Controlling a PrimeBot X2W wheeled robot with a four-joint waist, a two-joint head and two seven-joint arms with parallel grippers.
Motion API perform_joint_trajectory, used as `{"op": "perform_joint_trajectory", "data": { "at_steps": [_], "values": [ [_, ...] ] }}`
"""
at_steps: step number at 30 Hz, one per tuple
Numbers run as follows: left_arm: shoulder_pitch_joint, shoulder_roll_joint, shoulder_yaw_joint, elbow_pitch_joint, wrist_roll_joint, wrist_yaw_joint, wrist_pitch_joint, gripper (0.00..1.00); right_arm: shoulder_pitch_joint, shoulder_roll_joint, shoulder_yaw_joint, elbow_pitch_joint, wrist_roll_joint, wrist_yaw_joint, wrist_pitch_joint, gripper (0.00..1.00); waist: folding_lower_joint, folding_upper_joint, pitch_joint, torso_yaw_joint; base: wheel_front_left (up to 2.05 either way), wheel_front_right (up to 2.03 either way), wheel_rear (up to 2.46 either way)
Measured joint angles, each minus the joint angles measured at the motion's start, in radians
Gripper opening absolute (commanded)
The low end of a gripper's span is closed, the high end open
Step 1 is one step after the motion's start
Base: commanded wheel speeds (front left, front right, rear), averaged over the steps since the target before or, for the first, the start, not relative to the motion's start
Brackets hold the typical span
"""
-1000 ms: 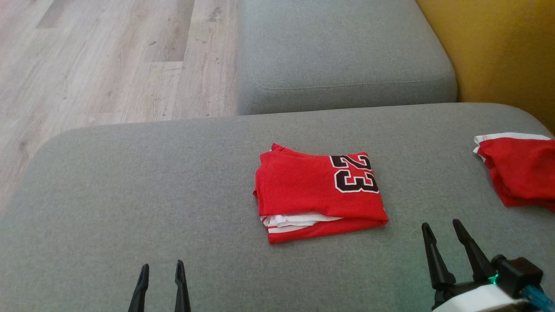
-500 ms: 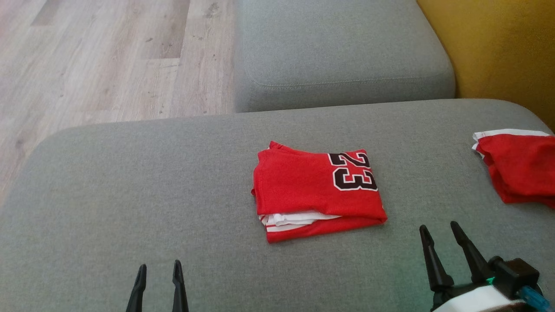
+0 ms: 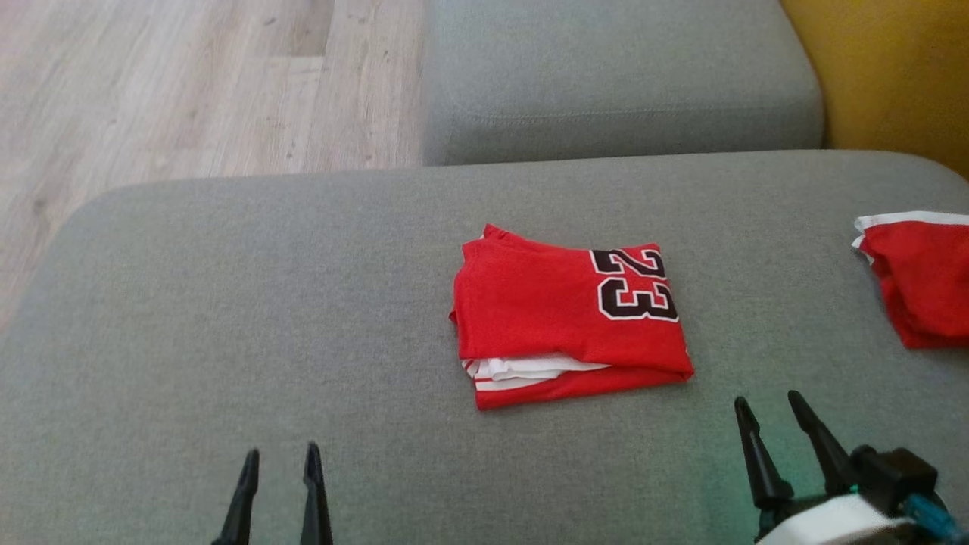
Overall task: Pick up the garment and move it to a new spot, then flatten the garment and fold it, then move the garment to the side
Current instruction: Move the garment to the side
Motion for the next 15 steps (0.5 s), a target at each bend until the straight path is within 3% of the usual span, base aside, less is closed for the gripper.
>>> {"op": "perform_joint_trajectory", "data": {
  "at_steps": [9,15],
  "values": [
    [-0.022,0.0,-0.011,-0.041,-0.007,-0.023,0.0,1.0,-0.151,-0.046,0.012,0.104,0.035,0.0,0.0,1.0,0.0,0.0,0.052,0.033,0.0,0.0,0.0],
    [-0.072,0.0,-0.023,-0.043,0.018,-0.018,0.0,1.0,-0.277,-0.08,0.047,0.244,0.103,0.0,0.018,1.0,0.0002,0.0,0.106,0.06,0.0,0.0,0.0]
  ]
}}
